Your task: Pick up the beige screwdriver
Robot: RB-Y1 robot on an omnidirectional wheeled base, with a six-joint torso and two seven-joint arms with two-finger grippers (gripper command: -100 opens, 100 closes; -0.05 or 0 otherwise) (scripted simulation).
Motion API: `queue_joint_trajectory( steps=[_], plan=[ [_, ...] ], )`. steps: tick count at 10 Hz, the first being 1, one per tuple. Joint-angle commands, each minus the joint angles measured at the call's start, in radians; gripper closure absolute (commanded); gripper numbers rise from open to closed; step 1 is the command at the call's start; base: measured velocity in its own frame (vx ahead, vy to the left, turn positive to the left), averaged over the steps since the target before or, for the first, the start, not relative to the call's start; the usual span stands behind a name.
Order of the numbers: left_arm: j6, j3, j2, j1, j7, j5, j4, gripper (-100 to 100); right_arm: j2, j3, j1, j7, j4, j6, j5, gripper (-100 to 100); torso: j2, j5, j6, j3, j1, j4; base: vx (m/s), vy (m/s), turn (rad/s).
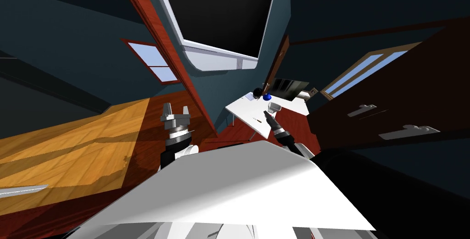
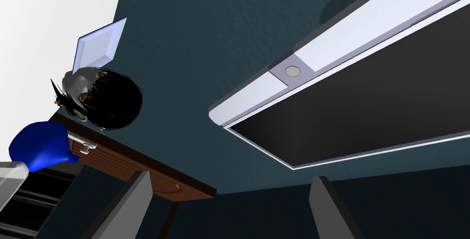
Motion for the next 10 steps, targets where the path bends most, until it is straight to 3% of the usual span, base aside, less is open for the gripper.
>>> queue_joint_trajectory(
  steps=[1,2,3,4,5,6,8,9,10],
  plan=[
    [0.000,0.000,0.000,0.000,0.000,0.000,0.000,0,-0.050,-0.012,0.050,-0.012,0.014,0.037,0.008,-100,0.000,0.000,0.000,0.000,0.000,0.000,0.042,0.031,0.105],
    [0.000,0.000,0.000,0.000,0.000,0.000,0.000,0,-0.080,-0.012,0.052,-0.012,0.014,0.037,0.008,-100,-0.001,0.000,0.000,0.000,0.000,0.000,0.039,0.030,0.042],
    [0.000,0.000,0.000,0.000,0.000,0.000,0.000,0,-0.111,-0.026,0.091,-0.024,0.024,0.065,0.013,-100,-0.001,0.000,0.000,0.000,0.000,0.000,0.044,0.040,0.093],
    [0.000,0.000,0.000,0.000,0.000,0.000,0.000,0,-0.147,-0.026,0.102,-0.024,0.024,0.065,0.013,-100,-0.001,0.000,0.000,-0.001,0.001,0.000,0.031,0.028,0.049],
    [0.000,0.000,0.000,0.000,0.000,0.000,0.000,0,-0.155,-0.026,0.102,-0.024,0.024,0.065,0.013,-100,0.000,0.000,0.000,0.000,0.000,0.000,0.008,0.008,-0.011],
    [0.000,0.000,0.000,0.000,0.000,0.000,0.000,0,-0.194,-0.039,0.154,-0.036,0.035,0.092,0.018,-100,0.001,0.000,0.000,0.000,-0.001,0.000,0.028,0.013,0.101],
    [0.000,0.000,0.000,0.000,0.000,0.000,0.000,0,-0.225,-0.039,0.154,-0.036,0.035,0.092,0.018,-100,0.000,0.000,0.000,0.000,0.000,0.000,0.020,0.015,0.024],
    [0.000,0.000,0.000,0.000,0.000,0.000,0.000,0,-0.267,-0.052,0.206,-0.048,0.046,0.120,0.023,-100,0.001,0.000,0.000,0.000,-0.001,0.000,0.029,0.026,0.117],
    [0.000,0.000,0.000,0.000,0.000,0.000,0.000,0,-0.296,-0.052,0.206,-0.048,0.046,0.120,0.023,-100,0.000,0.000,0.000,0.000,0.000,0.000,0.035,0.019,0.055]
  ],
)
